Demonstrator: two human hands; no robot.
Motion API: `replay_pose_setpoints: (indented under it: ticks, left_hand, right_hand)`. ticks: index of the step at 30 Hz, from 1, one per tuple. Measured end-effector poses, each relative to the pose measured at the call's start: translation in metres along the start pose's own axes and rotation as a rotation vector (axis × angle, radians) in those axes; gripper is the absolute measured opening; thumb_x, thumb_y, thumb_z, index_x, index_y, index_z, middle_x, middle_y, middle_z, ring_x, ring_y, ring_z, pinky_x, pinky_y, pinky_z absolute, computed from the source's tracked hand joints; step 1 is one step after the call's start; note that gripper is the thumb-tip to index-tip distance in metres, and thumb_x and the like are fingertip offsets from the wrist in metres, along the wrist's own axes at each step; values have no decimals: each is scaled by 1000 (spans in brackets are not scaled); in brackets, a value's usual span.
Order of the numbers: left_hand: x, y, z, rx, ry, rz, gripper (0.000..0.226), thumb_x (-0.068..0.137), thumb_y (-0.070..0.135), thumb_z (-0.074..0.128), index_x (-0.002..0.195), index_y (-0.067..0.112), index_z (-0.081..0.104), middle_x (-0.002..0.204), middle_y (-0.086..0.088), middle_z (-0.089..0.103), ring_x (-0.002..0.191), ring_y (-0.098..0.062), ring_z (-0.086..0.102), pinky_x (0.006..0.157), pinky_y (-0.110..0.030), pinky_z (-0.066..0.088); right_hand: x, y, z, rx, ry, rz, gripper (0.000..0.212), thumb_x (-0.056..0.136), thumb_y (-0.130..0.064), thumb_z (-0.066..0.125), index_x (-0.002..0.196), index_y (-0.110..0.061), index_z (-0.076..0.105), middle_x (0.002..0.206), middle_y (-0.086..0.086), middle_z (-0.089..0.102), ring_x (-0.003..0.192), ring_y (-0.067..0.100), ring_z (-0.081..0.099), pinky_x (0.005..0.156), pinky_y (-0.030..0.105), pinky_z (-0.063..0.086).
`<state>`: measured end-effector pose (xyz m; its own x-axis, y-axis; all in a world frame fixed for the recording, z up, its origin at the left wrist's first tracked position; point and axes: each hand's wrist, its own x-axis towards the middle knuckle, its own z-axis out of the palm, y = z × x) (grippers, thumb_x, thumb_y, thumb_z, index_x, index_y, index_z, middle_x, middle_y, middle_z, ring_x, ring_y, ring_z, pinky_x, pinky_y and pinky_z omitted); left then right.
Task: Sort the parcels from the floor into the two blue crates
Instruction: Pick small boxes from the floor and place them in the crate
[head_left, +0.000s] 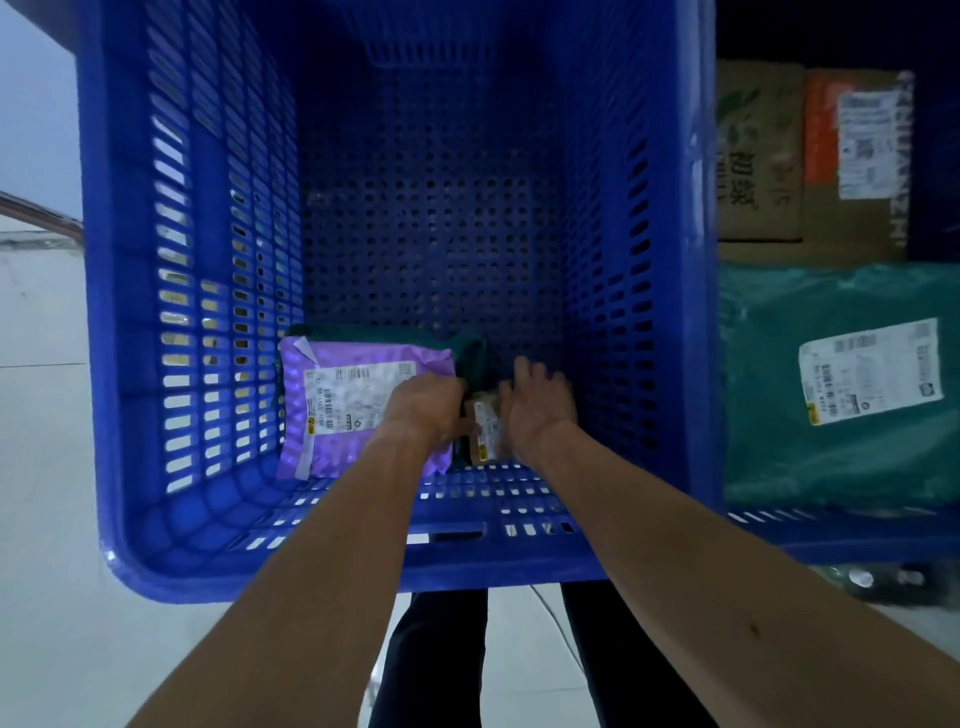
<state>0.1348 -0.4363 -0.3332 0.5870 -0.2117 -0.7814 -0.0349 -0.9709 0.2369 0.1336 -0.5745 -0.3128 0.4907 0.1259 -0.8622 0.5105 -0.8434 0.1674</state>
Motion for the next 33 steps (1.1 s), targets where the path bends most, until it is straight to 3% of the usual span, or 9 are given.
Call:
replay_pose_setpoints:
  ticks: [4, 8, 10, 11, 15, 18, 22, 27, 33]
  left_hand:
    - [6, -4, -7, -15, -66, 16, 52, 83, 55, 70, 122, 22, 63, 112, -5, 70, 101, -24, 66, 77, -31, 46]
    - [9, 2, -21, 100, -151, 53, 43, 80, 42, 77, 115, 21, 63, 106, -4, 72, 90, -23, 67, 70, -29, 43]
    - [7, 5, -26, 161, -176, 64, 48, 81, 31, 79, 123, 19, 58, 106, -6, 72, 70, -18, 63, 69, -29, 45]
    - [5, 6, -27, 190, -185, 71, 51, 82, 27, 78, 128, 19, 56, 106, -7, 72, 65, -17, 61, 69, -29, 47]
    - [7, 9, -30, 308, -216, 115, 56, 82, 30, 75, 134, 21, 54, 114, -7, 70, 90, -24, 69, 70, -29, 50]
    - [11, 14, -32, 384, -206, 110, 44, 84, 40, 67, 123, 22, 62, 107, -2, 72, 69, -20, 63, 71, -31, 55]
    - [15, 17, -27, 433, -178, 63, 37, 89, 39, 58, 121, 20, 65, 114, -4, 69, 98, -24, 68, 70, -31, 48]
    - [16, 3, -18, 406, -120, 95, 39, 93, 46, 51, 117, 19, 66, 107, -7, 71, 95, -26, 68, 69, -33, 52]
    - [13, 5, -9, 358, -41, 61, 48, 97, 52, 48, 125, 16, 62, 119, -13, 66, 111, -30, 62, 82, -36, 48]
  right_hand:
    - [6, -3, 7, 36, 112, -163, 84, 94, -34, 58, 156, -3, 12, 154, 16, 29, 137, 35, 32, 113, 49, 26]
    - [11, -2, 11, 68, 143, -242, 107, 85, -49, 71, 156, 0, 7, 151, 18, 34, 133, 36, 40, 111, 48, 28]
    - [12, -2, 10, 18, 170, -259, 118, 71, -58, 80, 152, 0, 15, 143, 17, 41, 124, 34, 47, 106, 46, 33]
    - [13, -2, 9, -2, 189, -259, 118, 68, -60, 80, 150, -1, 19, 139, 17, 44, 120, 33, 49, 105, 45, 34]
    - [15, -3, 6, -39, 198, -252, 115, 65, -67, 78, 145, -3, 28, 135, 15, 47, 118, 31, 51, 103, 43, 34]
    - [16, -4, 3, -40, 197, -234, 115, 62, -69, 79, 143, -4, 30, 136, 16, 48, 118, 31, 52, 102, 43, 35]
    - [17, -8, -1, -69, 149, -214, 114, 65, -70, 77, 145, -5, 29, 136, 17, 49, 119, 31, 52, 103, 43, 34]
    - [27, -9, 3, -24, 41, -155, 78, 92, -44, 63, 152, -12, 24, 145, 13, 46, 130, 30, 49, 101, 41, 39]
    - [23, -2, 5, -5, -46, -117, 86, 95, -37, 61, 159, -17, 8, 154, 15, 34, 137, 34, 38, 101, 45, 41]
